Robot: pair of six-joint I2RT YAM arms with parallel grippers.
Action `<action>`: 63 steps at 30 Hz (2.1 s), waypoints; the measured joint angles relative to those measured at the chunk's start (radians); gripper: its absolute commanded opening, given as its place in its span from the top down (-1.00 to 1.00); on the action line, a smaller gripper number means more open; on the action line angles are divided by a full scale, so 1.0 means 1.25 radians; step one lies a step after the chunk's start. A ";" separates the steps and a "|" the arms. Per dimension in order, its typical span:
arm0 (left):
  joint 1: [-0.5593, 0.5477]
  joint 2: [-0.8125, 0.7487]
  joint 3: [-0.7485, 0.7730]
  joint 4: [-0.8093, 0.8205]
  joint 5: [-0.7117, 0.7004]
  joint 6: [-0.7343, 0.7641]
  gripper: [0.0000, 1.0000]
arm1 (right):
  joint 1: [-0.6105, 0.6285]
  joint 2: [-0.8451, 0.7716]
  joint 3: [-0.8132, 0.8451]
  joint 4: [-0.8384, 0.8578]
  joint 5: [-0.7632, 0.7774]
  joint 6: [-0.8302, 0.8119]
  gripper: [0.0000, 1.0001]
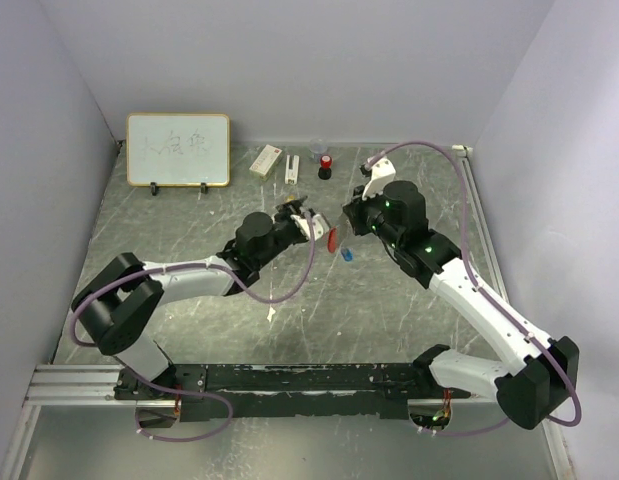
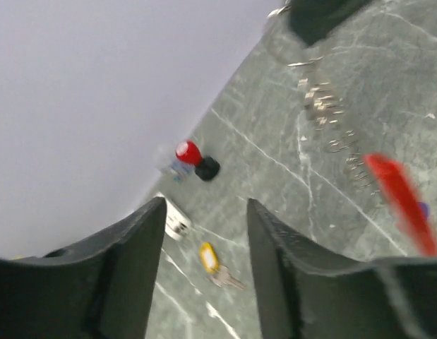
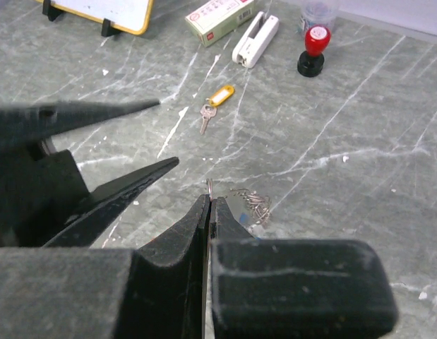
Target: Put the keys on the keyring
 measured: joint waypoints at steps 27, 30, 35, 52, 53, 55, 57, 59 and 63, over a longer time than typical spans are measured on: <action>0.329 0.323 0.315 -0.330 0.159 -0.552 -0.99 | -0.009 -0.007 -0.041 -0.007 -0.011 0.000 1.00; 0.339 0.345 0.343 -0.360 0.194 -0.569 -1.00 | -0.010 -0.007 -0.041 -0.006 -0.016 0.000 1.00; 0.336 0.369 0.384 -0.392 0.237 -0.579 -0.86 | -0.010 -0.007 -0.041 -0.006 -0.022 0.000 1.00; 0.332 0.436 0.386 -0.407 0.234 -0.580 -0.76 | -0.014 -0.003 -0.041 -0.005 -0.036 0.000 1.00; 0.330 0.441 0.386 -0.406 0.228 -0.580 -0.75 | -0.014 -0.002 -0.041 -0.005 -0.037 0.000 1.00; 0.324 0.447 0.387 -0.401 0.215 -0.572 -0.74 | -0.014 0.000 -0.041 -0.005 -0.037 0.000 1.00; 0.315 0.450 0.395 -0.400 0.198 -0.565 -0.73 | -0.014 0.001 -0.041 -0.005 -0.037 0.000 1.00; 0.303 0.458 0.404 -0.401 0.182 -0.558 -0.68 | -0.014 0.002 -0.041 -0.005 -0.037 0.000 1.00; 0.279 0.477 0.433 -0.409 0.136 -0.540 -0.56 | -0.014 0.002 -0.041 -0.005 -0.037 -0.001 1.00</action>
